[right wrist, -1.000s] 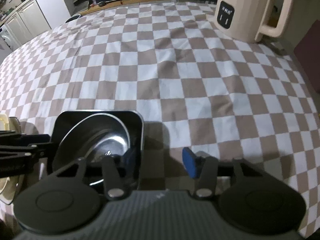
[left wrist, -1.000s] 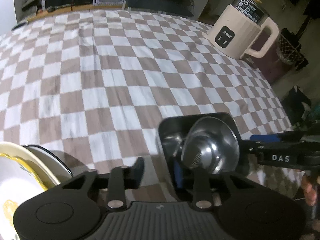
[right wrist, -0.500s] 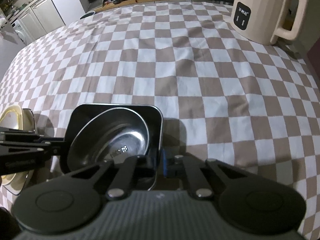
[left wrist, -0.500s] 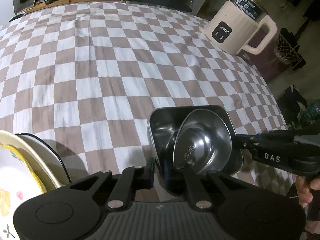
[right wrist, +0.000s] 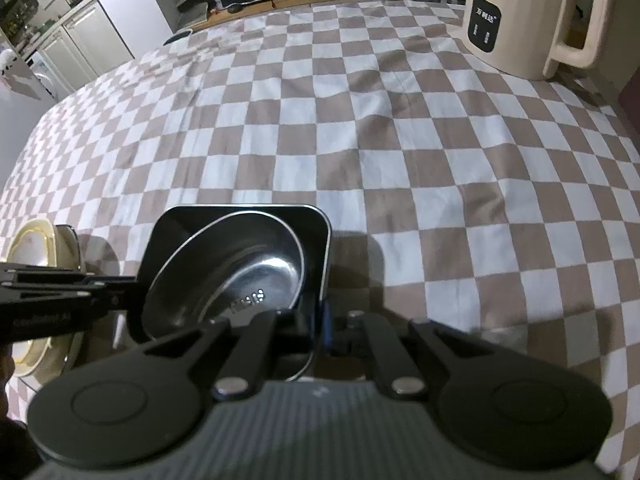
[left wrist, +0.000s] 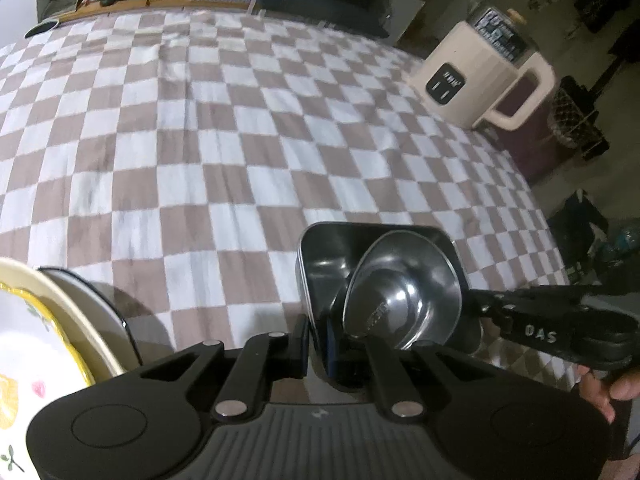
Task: Organize plates and bowls
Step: 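Carry the steel tray with both grippers over the cream bowl stack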
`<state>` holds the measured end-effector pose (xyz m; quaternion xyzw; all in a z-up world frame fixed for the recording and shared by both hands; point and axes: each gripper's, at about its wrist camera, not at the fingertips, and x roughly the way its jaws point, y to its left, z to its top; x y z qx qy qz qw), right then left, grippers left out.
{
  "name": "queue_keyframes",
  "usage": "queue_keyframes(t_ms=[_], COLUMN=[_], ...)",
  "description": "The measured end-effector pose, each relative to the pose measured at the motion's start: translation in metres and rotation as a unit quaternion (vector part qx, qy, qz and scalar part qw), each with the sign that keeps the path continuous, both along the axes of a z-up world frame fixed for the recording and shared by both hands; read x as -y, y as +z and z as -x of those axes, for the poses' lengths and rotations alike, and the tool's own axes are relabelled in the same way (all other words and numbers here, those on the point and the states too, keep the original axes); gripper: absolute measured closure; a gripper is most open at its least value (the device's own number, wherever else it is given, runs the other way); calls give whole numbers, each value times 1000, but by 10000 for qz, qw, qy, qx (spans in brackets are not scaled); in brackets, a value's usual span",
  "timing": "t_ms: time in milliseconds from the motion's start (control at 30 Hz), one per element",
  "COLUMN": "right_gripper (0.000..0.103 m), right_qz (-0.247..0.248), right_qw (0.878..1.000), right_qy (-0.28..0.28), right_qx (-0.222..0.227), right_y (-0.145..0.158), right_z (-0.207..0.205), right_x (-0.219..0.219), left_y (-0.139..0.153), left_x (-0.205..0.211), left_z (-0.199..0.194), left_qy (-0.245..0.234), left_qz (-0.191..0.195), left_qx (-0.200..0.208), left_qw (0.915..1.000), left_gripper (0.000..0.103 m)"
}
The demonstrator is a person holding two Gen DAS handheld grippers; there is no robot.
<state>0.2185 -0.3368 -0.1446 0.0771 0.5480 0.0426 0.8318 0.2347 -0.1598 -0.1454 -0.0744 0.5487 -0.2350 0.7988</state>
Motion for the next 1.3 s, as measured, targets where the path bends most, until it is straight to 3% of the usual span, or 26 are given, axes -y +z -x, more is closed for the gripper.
queue_keyframes(t_ms=[100,367,667,1300], right_gripper=[97,97,98,96], right_qz=[104,-225,-438,-1256], right_qw=[9998,9976,9916,9729], right_qy=[-23,-202,-305,131], right_qx=[191,621,1176,1938], right_y=[8,35,75,127], right_z=[4,14,30,49], right_x=[1,13,9,-60], left_y=[8,30,67,123], left_x=[2,-5,-23,-137], left_z=[1,7,24,77], left_qy=[-32,144,314,1058], left_qz=[30,301,504,753], left_qx=[174,356,854,1563], left_qw=[9998,9988,9946,9791], left_gripper=[94,94,94,95])
